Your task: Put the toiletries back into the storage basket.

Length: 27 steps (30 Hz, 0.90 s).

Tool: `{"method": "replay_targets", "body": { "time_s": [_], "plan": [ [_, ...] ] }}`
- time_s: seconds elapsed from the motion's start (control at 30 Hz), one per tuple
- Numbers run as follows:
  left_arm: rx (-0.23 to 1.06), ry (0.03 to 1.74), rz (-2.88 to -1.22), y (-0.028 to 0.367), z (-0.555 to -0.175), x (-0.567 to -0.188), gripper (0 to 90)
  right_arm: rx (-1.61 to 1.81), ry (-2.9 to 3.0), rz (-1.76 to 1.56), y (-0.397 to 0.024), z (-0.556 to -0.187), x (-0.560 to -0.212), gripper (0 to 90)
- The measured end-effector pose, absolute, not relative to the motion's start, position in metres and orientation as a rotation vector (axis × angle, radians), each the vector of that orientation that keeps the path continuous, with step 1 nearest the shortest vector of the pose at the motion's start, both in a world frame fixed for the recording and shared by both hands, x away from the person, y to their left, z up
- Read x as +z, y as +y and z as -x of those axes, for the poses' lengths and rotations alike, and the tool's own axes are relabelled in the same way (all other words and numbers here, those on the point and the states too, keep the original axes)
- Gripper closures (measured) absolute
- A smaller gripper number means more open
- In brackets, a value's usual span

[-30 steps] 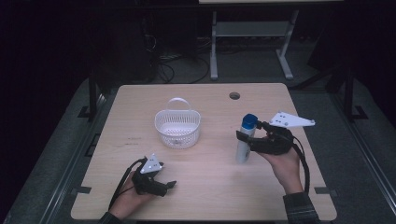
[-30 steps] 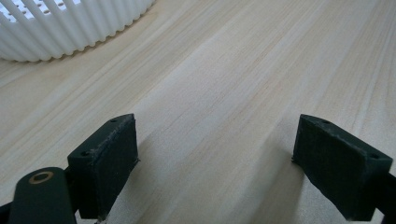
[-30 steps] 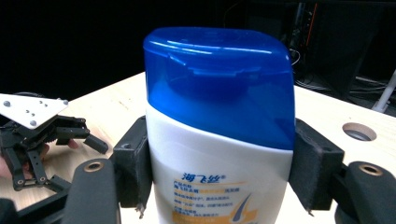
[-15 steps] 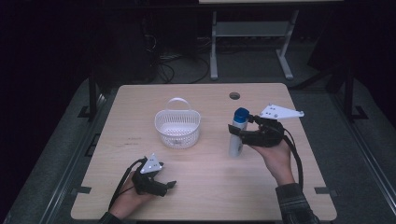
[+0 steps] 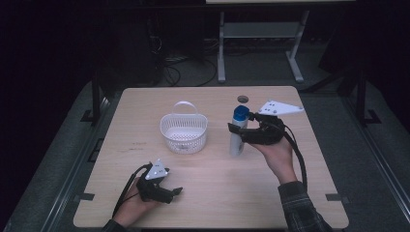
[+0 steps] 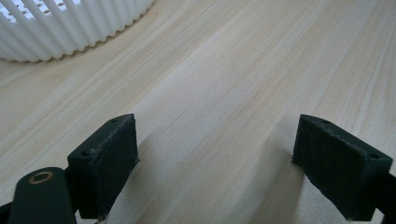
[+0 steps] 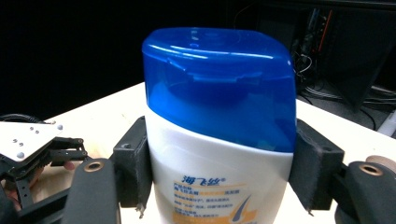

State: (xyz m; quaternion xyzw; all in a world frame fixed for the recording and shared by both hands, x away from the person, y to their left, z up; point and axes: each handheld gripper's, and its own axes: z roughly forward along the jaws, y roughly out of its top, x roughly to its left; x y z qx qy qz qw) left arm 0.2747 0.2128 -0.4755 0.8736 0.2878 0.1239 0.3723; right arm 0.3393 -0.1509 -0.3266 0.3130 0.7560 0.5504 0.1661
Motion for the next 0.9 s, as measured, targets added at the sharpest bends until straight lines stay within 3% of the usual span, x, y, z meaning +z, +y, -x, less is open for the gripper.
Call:
{"method": "replay_targets", "body": {
  "time_s": [0.9],
  "plan": [
    [0.319,0.735,-2.241,0.213,-0.275,-0.476,12.8,1.562,2.171,-0.847,-0.106,-0.37,-0.311,33.2]
  ]
}}
